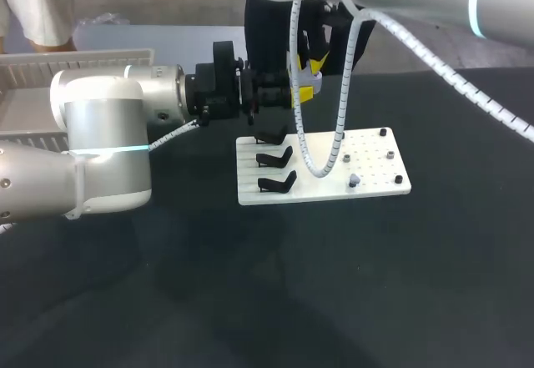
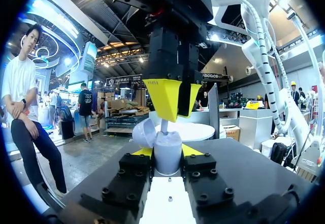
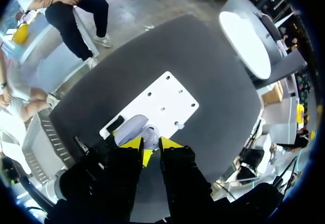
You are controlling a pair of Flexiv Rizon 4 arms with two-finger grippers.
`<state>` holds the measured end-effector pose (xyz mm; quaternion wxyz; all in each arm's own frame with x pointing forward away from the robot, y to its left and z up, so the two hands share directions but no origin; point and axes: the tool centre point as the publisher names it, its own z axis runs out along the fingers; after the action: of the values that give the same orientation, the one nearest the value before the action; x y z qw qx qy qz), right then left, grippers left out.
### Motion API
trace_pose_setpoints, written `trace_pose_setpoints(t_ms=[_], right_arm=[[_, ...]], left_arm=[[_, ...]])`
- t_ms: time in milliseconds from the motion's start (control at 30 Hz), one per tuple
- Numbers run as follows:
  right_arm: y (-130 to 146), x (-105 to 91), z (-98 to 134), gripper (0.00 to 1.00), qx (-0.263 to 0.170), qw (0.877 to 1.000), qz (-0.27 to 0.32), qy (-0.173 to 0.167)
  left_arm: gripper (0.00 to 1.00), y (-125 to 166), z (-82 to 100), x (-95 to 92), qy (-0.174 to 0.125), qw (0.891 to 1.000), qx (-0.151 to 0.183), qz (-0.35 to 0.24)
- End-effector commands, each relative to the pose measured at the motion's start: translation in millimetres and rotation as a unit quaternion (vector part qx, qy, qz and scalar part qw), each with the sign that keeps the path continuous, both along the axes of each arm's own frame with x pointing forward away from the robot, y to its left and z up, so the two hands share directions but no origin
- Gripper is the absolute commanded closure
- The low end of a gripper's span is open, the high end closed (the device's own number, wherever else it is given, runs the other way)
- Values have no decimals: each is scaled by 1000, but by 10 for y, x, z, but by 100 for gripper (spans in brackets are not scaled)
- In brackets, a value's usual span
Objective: Pick up each earbud case from the left stands, insert the matching earbuds, close the lid, and place the case in the box.
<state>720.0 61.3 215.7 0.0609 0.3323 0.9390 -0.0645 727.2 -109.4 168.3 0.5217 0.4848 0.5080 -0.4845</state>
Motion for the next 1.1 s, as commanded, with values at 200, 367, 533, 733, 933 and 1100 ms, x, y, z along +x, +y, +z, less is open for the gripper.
trace_pose_setpoints(t_ms=[200, 367, 533, 733, 933, 1100], right_arm=[[-5, 2, -33, 100, 5, 1000, -1, -1], [-4, 7, -44, 100, 7, 1000, -1, 0], [-4, 11, -58, 100, 8, 1000, -1, 2], [-4, 11, -79, 100, 9, 1000, -1, 3], [-5, 14, -103, 100, 11, 1000, -1, 6], [-11, 18, -110, 100, 13, 1000, -3, 6]], left_arm=[[100, -3, -3, -20, -2, 1000, -1, 4], [100, -3, -3, -20, -2, 1000, -1, 4], [100, -3, -3, -20, -2, 1000, -1, 4], [100, -3, -3, -20, -2, 1000, -1, 4], [100, -3, -3, -20, -2, 1000, -1, 4], [100, -3, -3, -20, -2, 1000, -1, 4]])
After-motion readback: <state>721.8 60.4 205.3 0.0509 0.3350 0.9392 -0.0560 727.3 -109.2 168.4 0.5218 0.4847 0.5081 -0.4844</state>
